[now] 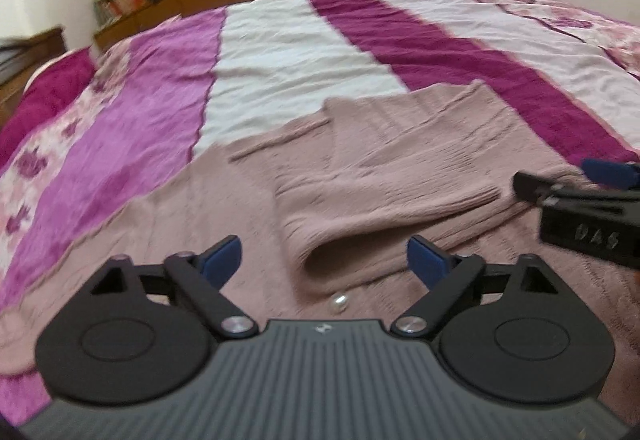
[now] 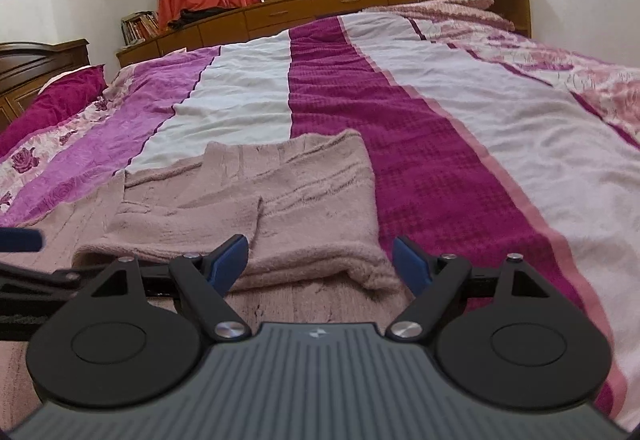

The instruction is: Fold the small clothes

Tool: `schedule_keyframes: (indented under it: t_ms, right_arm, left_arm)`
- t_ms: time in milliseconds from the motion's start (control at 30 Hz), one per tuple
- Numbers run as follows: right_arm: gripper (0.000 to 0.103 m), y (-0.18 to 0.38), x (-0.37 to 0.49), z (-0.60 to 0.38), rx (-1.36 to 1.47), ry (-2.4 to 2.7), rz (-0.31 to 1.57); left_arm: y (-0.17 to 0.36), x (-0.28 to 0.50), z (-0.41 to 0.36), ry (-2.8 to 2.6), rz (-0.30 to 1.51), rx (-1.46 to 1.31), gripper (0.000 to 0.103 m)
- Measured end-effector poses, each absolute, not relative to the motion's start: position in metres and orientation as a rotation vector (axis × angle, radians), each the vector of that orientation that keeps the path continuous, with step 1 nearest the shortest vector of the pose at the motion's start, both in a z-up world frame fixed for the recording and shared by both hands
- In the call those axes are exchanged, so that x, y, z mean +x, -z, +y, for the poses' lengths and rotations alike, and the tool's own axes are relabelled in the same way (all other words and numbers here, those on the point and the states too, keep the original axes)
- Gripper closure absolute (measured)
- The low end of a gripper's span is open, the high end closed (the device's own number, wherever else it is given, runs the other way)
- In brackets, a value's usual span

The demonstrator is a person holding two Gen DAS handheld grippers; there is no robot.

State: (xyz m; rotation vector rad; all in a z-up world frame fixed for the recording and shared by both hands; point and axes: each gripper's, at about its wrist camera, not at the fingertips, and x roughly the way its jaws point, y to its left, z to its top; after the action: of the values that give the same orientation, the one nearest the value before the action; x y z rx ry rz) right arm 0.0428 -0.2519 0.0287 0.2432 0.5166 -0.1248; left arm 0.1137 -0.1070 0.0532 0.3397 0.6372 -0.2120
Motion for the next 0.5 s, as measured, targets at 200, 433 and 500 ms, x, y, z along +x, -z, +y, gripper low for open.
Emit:
schedule_keyframes:
  t_ms: [200, 433, 500]
  right_arm:
    - [0.019, -0.024, 0.041, -0.253, 0.248, 0.124, 0.513]
    - [0.019, -0.014, 0.042, -0.256, 0.251, 0.131, 0.511]
    - [0.018, -0.014, 0.041, -0.258, 0.258, 0.127, 0.506]
  left_arm:
    - [-0.041, 0.125, -0.129, 0.271, 0.626, 0.424, 0.029]
    - [-0.030, 0.133, -0.145, 0.332, 0.608, 0.501, 0.051]
    - [-0.031, 0.133, -0.145, 0.379, 0.608, 0.481, 0.071]
